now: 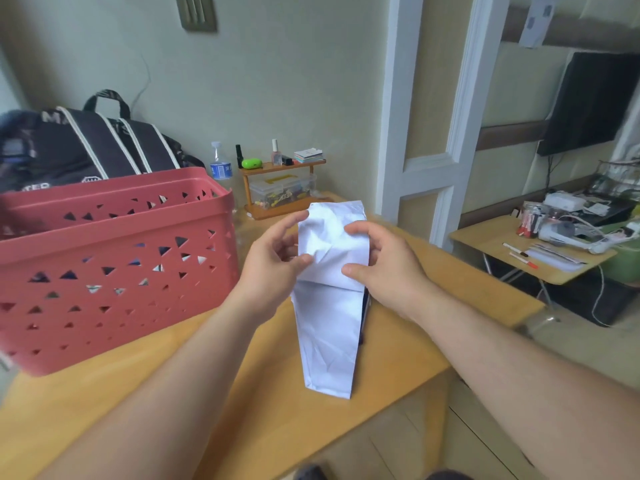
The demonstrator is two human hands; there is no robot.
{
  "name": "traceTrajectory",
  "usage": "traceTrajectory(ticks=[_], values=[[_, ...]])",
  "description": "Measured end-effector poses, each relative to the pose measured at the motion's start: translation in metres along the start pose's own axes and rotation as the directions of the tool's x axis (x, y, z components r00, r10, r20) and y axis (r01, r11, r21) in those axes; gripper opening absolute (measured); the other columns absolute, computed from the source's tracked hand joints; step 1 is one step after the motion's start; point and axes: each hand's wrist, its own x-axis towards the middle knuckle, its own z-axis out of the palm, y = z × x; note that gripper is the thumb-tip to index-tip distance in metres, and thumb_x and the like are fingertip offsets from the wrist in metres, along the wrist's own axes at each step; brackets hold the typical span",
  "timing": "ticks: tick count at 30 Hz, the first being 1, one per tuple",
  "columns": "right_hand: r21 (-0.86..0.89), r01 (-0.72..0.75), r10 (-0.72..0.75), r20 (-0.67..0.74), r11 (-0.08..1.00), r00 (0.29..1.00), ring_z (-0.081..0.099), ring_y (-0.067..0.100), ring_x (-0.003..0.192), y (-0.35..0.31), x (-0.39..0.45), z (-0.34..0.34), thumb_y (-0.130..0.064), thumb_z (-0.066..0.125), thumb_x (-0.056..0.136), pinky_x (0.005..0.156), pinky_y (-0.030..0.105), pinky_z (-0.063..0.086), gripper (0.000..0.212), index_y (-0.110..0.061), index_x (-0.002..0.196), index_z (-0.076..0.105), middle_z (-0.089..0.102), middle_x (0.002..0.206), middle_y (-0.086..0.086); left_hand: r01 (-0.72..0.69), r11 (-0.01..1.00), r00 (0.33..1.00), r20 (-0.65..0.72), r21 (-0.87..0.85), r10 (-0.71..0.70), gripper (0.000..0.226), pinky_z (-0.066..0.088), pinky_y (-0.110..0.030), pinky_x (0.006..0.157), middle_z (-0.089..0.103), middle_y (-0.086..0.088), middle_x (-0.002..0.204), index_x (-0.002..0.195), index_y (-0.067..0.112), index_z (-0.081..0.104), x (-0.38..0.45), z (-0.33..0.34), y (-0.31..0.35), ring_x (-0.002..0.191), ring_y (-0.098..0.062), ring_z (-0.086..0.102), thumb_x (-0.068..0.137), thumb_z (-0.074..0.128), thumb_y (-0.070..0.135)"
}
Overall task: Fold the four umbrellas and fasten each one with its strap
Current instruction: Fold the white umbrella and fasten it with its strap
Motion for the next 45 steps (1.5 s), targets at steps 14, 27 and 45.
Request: traceTrajectory(ticks=[14,27,45], values=[[0.159,-0.018,0.014,0.027,0.987,1.0,0.068,0.02,0.102,0.0,-0.04,0.015,0.006,0.074,0.084,0.091,0.036,0.058,0.042,-0.034,0.096,0.073,0.074,0.107,-0.004,0.016,1.0,1.0,-0.002,0.004,-0.016,0.066,0.055,-0.024,0.082,0.062,-0.007,0.118,0.147,0.037,0.046,-0.03,0.006,-0.017,0.095,-0.022,0.073,0.094,0.076,0.011],[0.228,-0.014,-0.016,0.13,0.974,0.991,0.057,0.019,0.067,-0.005,-0.041,0.015,-0.002,0.072,0.091,0.068,0.033,0.048,0.087,-0.062,0.141,0.035,0.069,0.072,-0.001,0.033,0.996,0.998,-0.052,-0.08,-0.037,0.046,0.049,-0.023,0.076,0.069,0.003,0.081,0.137,0.033,0.052,-0.039,0.014,-0.034,0.078,-0.011,0.064,0.098,0.073,0.019],[-0.467,-0.081,0.158,0.127,0.881,0.979,0.021,0.027,0.151,0.032,0.039,-0.03,-0.01,0.049,0.095,0.122,0.034,0.018,0.07,-0.038,0.158,0.035,0.028,0.166,-0.009,0.147,0.969,0.954,-0.231,-0.198,-0.192,0.011,0.054,-0.024,0.06,0.073,0.0,0.076,0.112,0.003,0.059,-0.034,0.014,-0.029,0.06,-0.009,0.062,0.109,0.052,0.011]])
